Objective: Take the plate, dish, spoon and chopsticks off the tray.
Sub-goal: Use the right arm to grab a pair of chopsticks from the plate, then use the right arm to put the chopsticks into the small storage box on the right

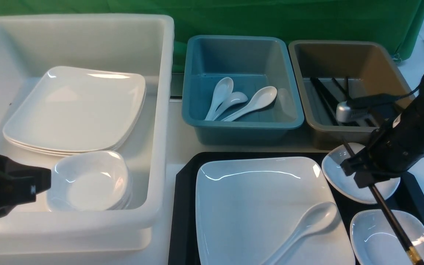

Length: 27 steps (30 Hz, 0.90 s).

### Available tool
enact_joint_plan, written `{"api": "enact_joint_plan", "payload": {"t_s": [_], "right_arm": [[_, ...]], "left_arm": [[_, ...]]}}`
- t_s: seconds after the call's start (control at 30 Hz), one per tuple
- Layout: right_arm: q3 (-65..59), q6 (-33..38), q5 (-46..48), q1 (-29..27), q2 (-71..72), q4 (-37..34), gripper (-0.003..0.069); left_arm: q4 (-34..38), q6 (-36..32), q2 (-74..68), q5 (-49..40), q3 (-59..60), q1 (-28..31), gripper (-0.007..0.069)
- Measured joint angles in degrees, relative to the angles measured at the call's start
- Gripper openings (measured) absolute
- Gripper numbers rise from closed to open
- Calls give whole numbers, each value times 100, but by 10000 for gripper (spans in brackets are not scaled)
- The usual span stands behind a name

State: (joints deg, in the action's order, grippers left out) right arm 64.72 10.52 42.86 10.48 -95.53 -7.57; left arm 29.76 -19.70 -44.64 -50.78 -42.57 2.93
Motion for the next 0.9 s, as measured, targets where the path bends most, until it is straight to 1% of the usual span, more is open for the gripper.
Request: {"api": "enact_joint_plan", "payload": {"t_s": [0.07,0.2,0.3,0.33,0.4,0.43,0.53,0.67,0.8,0.9], "right_arm": [[0,134,191,0,329,-179,58],[122,224,233,0,827,-327,58],[795,245,248,-125,887,-367,58],[1279,245,229,-229,764,-372,58],[1666,245,193,-324,615,-374,58],[2230,240,79,-474,342,-395,58],[3480,226,-275,-664,-482,-415,58],[4568,214,-818,-714,-1519,-436,58],[5206,202,-1157,-714,-2491,-456,58],[5324,196,-1340,-714,-2951,-456,58]], "left_arm": [[0,-4,0,47,0,0,17],[0,-4,0,104,0,0,17],[0,-4,-1,122,0,0,17],[0,-4,-1,128,0,0,17],[0,-4,-1,150,0,0,17],[0,-4,-1,179,0,0,17],[0,-4,-1,208,0,0,17],[0,-4,-1,208,0,0,17],[0,-4,-1,208,0,0,17],[0,-4,-1,208,0,0,17]]}}
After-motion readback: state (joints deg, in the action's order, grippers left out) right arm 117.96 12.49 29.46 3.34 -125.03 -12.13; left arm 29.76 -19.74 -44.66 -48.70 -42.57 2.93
